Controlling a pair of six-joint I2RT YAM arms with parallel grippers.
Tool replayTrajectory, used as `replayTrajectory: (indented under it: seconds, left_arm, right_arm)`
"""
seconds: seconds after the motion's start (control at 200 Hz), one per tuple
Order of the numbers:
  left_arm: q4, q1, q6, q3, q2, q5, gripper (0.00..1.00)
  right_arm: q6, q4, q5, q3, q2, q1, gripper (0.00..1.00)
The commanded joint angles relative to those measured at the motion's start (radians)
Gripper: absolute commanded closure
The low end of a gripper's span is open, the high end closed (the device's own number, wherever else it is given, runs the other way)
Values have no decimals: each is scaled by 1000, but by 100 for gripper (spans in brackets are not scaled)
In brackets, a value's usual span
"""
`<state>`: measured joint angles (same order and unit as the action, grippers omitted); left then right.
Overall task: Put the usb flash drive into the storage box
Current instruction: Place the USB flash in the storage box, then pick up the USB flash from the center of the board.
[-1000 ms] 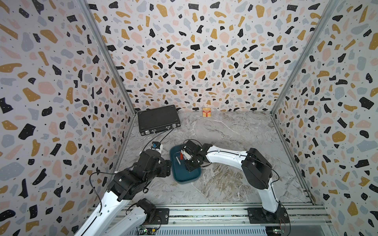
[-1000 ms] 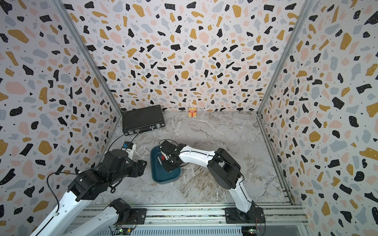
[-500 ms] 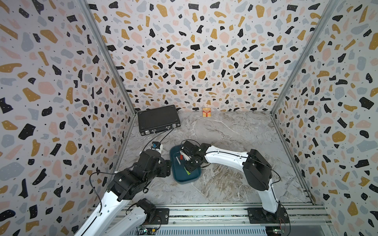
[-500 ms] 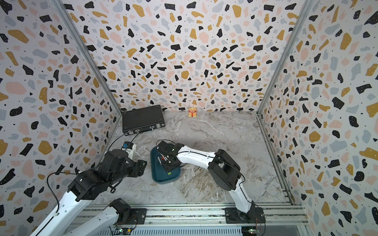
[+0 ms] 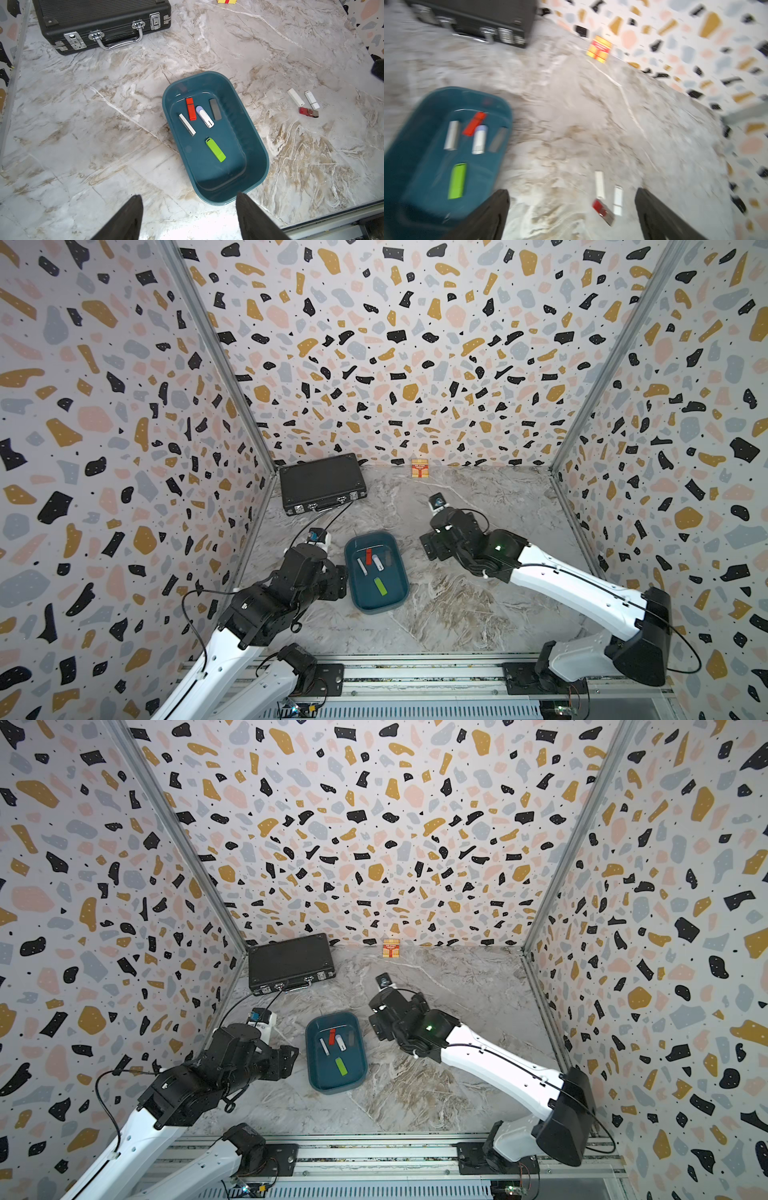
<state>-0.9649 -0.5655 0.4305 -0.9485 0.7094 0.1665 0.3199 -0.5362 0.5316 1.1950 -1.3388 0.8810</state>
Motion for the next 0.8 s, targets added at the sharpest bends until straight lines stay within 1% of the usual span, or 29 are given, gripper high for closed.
replayTrajectory:
  seconds: [0.0,0.055,0.18,0.23,0.32,0.38,0.435,0.475,0.536,0.586,0.666,0.721,0.796]
  left_arm:
    - [17,4,2,14,6,4,25]
    - [19,4,2,13,15,1,25]
    - [38,4,-19,12,42,-47,25]
    - [48,4,-32,8,69,-66,26]
    - [65,-6,-55,-14,151,-143,29]
    - [120,-75,-46,-20,208,-153,29]
    - [166,-188,-46,-50,283,-115,28]
    - [188,-270,-57,-94,367,-79,28]
    - [212,-374,-110,-172,506,-64,28]
    - [238,-435,-176,-236,630,-88,29]
    - [289,-490,-284,-331,799,-164,31]
    - [323,-499,-349,-393,896,-221,31]
    - [337,-500,-438,-488,1005,-274,30]
  right_arm:
    - [111,88,-6,-153,69,-153,0]
    - [129,127,-5,-229,99,-207,0]
    - [158,218,62,-393,147,-255,0]
    - [201,181,66,-411,147,-283,0]
    - [238,107,6,-408,115,-351,0]
    - [253,73,-10,-403,92,-390,0]
    - [256,76,-33,-419,92,-425,0]
    - [260,95,-58,-440,99,-457,0]
    - [298,108,-86,-469,102,-514,0]
    - [327,114,-119,-492,103,-568,0]
    - [354,138,-160,-524,109,-636,4]
    - [364,162,-179,-546,117,-664,5]
    - [386,190,-161,-578,131,-684,6]
